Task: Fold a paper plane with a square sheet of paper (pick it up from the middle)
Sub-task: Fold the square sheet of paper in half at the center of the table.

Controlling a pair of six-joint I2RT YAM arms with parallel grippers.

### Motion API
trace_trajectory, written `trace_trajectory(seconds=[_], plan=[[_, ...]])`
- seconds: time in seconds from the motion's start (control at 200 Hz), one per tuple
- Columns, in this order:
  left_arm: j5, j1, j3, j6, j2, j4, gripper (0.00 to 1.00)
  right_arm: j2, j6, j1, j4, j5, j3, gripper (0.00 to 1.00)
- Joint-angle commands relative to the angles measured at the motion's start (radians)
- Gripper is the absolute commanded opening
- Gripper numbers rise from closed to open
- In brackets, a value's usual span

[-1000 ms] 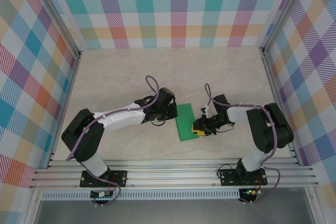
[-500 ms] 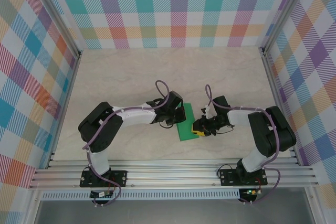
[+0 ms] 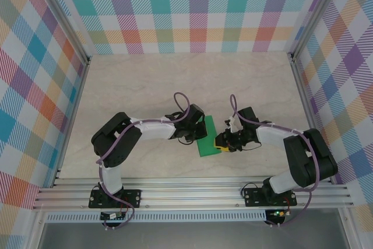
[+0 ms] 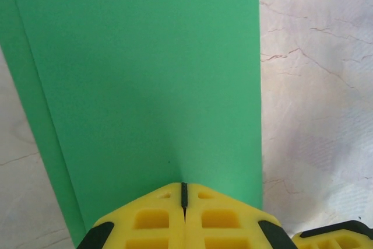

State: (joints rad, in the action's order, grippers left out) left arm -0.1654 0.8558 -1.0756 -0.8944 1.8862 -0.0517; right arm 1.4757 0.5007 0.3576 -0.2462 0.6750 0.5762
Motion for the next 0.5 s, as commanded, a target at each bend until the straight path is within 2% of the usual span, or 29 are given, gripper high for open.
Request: trace_trajectory(seconds=[0.0, 0.185, 0.3, 0.5], plan=[[-0.002, 0.018, 0.017, -0.008, 0.007, 0.001, 0.01, 0.031, -0.031, 0.018, -0.052, -0.019, 0.023, 0.29], [0.008, 0.024, 0.030, -0.009, 0.007, -0.003, 0.00, 0.069, -0.017, 0.031, -0.140, -0.140, 0.034, 0.28], [0.018, 0.024, 0.032, -0.003, 0.003, -0.014, 0.00, 0.062, 0.004, 0.032, -0.149, -0.173, 0.027, 0.27], [0.017, 0.023, 0.023, 0.013, 0.001, -0.021, 0.00, 0.010, -0.014, 0.033, -0.136, -0.108, 0.049, 0.28]])
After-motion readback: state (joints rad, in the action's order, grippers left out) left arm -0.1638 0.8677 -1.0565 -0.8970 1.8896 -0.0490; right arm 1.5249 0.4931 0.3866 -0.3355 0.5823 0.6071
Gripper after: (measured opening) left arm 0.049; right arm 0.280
